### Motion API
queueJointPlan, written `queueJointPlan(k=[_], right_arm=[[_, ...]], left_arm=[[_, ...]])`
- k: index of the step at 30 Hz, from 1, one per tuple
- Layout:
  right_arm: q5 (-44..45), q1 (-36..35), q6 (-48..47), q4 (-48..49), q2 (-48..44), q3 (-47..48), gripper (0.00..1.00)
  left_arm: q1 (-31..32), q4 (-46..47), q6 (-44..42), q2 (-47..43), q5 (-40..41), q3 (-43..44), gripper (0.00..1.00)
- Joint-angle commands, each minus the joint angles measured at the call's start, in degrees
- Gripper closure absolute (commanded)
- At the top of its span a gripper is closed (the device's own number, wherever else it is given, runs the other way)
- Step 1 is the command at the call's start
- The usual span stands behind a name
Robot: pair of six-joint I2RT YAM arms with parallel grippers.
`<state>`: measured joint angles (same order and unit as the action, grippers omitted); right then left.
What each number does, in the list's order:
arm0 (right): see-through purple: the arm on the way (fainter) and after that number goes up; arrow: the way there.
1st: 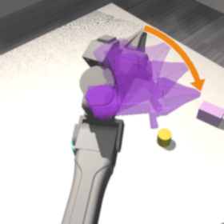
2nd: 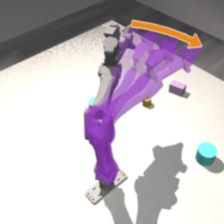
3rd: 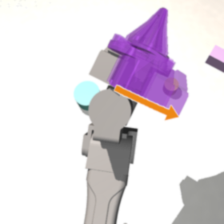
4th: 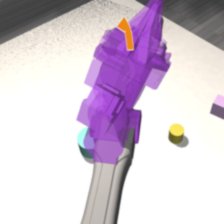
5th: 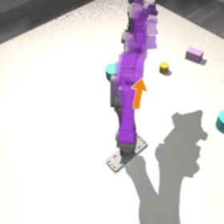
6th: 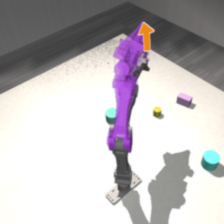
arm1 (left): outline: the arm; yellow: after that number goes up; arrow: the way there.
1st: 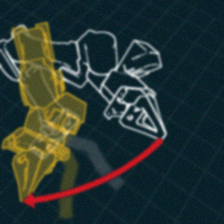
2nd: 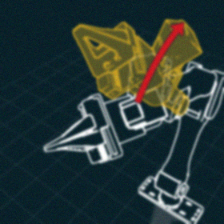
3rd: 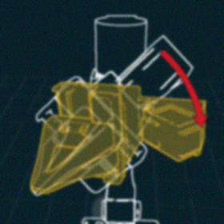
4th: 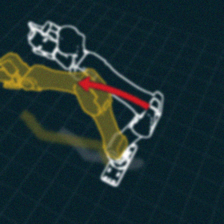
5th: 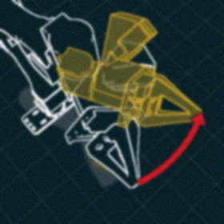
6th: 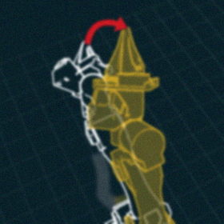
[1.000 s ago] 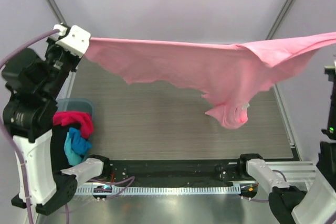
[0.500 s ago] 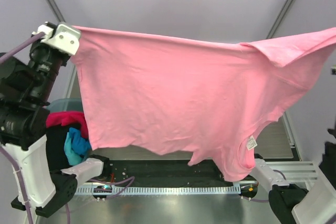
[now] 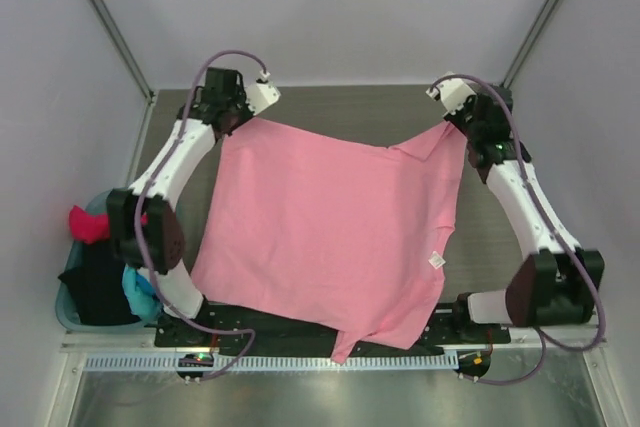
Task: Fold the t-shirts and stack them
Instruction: Flatten the tshirt out
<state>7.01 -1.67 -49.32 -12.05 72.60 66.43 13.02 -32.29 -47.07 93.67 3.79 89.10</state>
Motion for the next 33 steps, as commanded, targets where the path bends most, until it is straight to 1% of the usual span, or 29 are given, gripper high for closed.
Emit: queueJointPlan(k=[1,2,3,4,5,6,7,8,9,10,11,12,13,14,15,16,17,20,24,26,28,29,31,32,33], right_arm=[[1.7,0.5,1.4,16.2,11.4,1.3,0.99],[2.0,1.0,1.9,17.1,14.8,4.1,0.99],[2.3,1.0,2.2,18.1,18.2,6.1,0.99],[3.1,1.0,2.6,18.5,22.1,8.4,0.99],[3.5,2.5,4.1,18.5,28.7,13.8,0.99],[3.8,3.2,5.0,18.2,32.7,16.8,0.99],[4.2,3.5,5.4,17.5,35.9,20.0,0.99],[5.3,3.7,6.3,15.4,42.6,26.9,0.99],[5.7,3.9,7.0,14.0,45.8,30.7,0.99],[6.0,4.2,7.8,12.5,48.6,34.7,0.99],[5.9,4.4,8.8,10.6,51.7,41.9,0.99],[6.2,4.5,9.8,7.7,56.8,45.5,0.99],[6.5,4.6,10.0,6.5,59.7,49.1,0.99],[6.6,4.6,10.5,5.4,61.9,55.4,0.99],[6.8,4.6,11.1,3.7,65.8,58.3,0.99],[6.7,4.5,11.5,3.0,67.2,60.8,0.99],[6.9,4.5,11.9,2.4,68.4,65.1,0.99],[6.8,4.2,13.8,1.2,69.1,68.0,0.99],[7.3,4.0,14.8,1.3,64.7,65.8,0.99],[8.0,4.0,15.6,1.1,60.0,64.1,0.99],[8.0,4.0,15.7,0.8,56.2,62.8,0.99],[7.7,3.9,15.6,0.8,52.2,61.5,0.99],[7.3,4.0,15.7,0.1,48.5,60.5,0.99],[6.9,4.0,16.0,-0.8,44.7,59.8,0.99],[6.4,4.0,16.2,-1.3,42.9,59.2,0.99]], left_arm=[[-0.9,4.8,-1.3,9.7,2.2,8.1,1.00],[-1.1,4.7,-1.0,16.8,2.5,10.8,1.00],[-1.3,4.7,-0.9,20.0,2.7,13.7,1.00],[-1.6,4.7,-1.0,23.8,2.9,19.6,1.00],[-1.8,4.5,-1.4,26.9,3.1,23.0,1.00],[-1.9,4.3,-1.7,33.4,3.7,29.7,1.00],[-1.9,4.0,-2.1,36.5,4.1,33.0,1.00],[-2.0,3.9,-2.8,42.4,5.2,36.4,1.00],[-2.1,3.9,-3.2,44.9,5.8,40.1,1.00],[-2.1,4.2,-3.5,47.2,6.0,45.8,1.00],[-2.3,4.9,-3.8,49.8,6.3,48.7,1.00],[-2.3,6.0,-4.0,53.0,6.9,50.5,1.00],[-2.5,9.4,-4.3,54.2,7.0,52.1,1.00],[-2.5,12.0,-4.4,54.9,7.1,51.7,1.00],[-2.4,14.9,-4.4,55.1,7.2,50.9,1.00],[-2.4,19.6,-4.3,55.4,6.8,49.5,1.00],[-2.4,21.4,-4.0,55.4,6.7,49.3,1.00],[-2.4,24.6,-1.3,55.0,5.8,49.5,1.00],[-2.3,27.1,-0.3,52.4,6.1,48.6,1.00],[-2.4,28.2,2.4,47.5,6.5,47.0,1.00],[-2.4,28.0,4.1,43.0,6.8,43.1,1.00],[-2.5,27.6,5.0,38.1,6.2,41.4,1.00],[-2.5,25.8,5.4,33.5,5.6,36.8,1.00],[-2.4,25.2,5.8,28.9,5.0,35.1,1.00],[-2.5,24.5,6.1,26.8,4.5,33.6,1.00]])
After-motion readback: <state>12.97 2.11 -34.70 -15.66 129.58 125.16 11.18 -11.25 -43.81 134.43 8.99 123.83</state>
